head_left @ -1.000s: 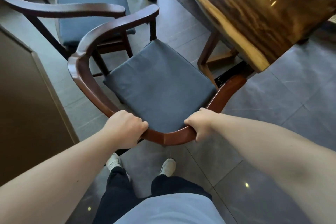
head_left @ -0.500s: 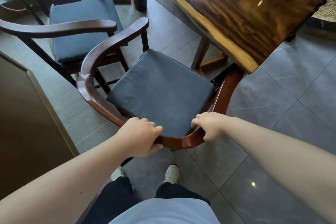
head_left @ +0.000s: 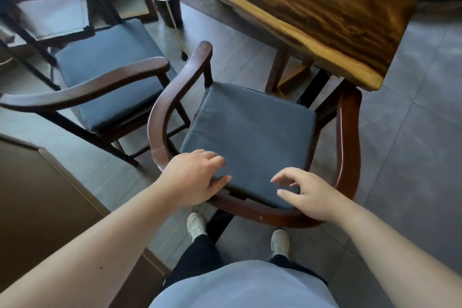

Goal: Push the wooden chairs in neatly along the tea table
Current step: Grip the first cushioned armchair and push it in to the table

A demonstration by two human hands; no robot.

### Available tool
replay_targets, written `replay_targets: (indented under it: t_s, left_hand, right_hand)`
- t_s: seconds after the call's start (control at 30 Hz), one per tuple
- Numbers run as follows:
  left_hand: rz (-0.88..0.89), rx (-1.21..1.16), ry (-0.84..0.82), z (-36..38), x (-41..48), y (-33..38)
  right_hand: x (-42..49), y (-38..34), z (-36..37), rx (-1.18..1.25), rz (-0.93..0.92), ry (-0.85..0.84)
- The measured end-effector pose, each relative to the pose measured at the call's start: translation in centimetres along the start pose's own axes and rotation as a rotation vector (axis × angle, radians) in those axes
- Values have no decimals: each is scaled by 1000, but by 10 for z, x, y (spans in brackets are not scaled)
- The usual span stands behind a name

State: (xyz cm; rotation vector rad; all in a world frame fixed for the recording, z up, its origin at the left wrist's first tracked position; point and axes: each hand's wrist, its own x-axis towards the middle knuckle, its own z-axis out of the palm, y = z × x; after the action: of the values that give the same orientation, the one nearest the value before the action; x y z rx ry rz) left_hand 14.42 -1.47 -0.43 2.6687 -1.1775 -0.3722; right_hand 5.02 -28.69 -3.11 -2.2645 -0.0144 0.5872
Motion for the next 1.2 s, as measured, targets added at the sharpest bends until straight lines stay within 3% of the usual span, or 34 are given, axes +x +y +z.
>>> replay_targets:
  t_s: [0.17,0.37,0.6,0.73,0.9,1.2]
  left_hand:
    - [179,4,-110,-13,-2,-55]
    - [320,27,-371,-3,-9,-89]
    - [353,104,-446,18,-4,-97]
    - [426,209,-512,17,5,-102]
    - [359,244,-557,-1,22,-127]
    - [228,244,-422,-38,68,-193]
  right_hand:
    - [15,-39,33,-7,67,-34]
    - [26,-54,51,-11,212,-265]
    - [32,-71,66,-357,14,-337]
    - [28,-76,79,-421,34,-251]
    - [49,-94,82,-437,27,-112]
    - [127,-131,77,-373,104,5]
